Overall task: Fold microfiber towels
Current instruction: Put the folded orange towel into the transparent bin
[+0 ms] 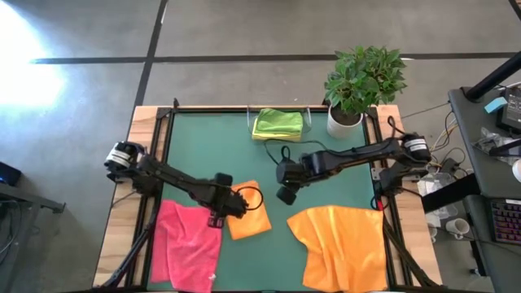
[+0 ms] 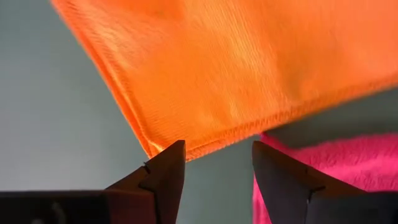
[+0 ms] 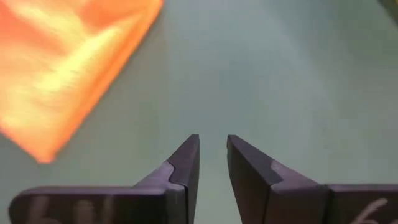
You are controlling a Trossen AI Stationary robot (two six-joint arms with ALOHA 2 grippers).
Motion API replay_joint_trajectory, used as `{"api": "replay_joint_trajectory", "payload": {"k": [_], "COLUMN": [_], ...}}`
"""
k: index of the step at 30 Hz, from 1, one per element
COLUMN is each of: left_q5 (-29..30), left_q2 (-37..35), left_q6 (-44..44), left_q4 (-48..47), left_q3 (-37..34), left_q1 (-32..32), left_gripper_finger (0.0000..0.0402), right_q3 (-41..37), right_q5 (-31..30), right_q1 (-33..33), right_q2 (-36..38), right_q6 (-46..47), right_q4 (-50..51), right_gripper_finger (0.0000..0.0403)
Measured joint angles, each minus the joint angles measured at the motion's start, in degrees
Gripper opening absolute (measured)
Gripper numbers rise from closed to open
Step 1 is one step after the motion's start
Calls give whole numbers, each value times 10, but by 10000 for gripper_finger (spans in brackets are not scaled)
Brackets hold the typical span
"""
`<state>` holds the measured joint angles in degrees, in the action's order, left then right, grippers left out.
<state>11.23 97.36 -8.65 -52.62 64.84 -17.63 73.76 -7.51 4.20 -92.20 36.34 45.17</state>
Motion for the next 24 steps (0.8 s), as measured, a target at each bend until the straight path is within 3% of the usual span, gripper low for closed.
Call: {"api": "replay_joint_trajectory", "payload": {"k": [8, 14, 18, 24], "left_q5": [-12, -37, -93, -108], "left_q2": [-14, -34, -49, -53], "left_q6": [154, 238, 270, 288], "left_q4": [32, 127, 178, 271], "left_q3": [-23, -56, -96, -168], "left_q1": [7, 35, 56, 79], "left_gripper_finger": [171, 171, 171, 171], "right_q3": [7, 34, 33, 5], "right_q5": [-13, 15, 13, -42], "right_q1": [25, 68, 107, 168], "right_q2": [22, 22, 22, 22], "right_q6": [128, 191, 252, 346], "right_q4": [-39, -40, -47, -113], "right_gripper_finger": [72, 68, 68, 68]}}
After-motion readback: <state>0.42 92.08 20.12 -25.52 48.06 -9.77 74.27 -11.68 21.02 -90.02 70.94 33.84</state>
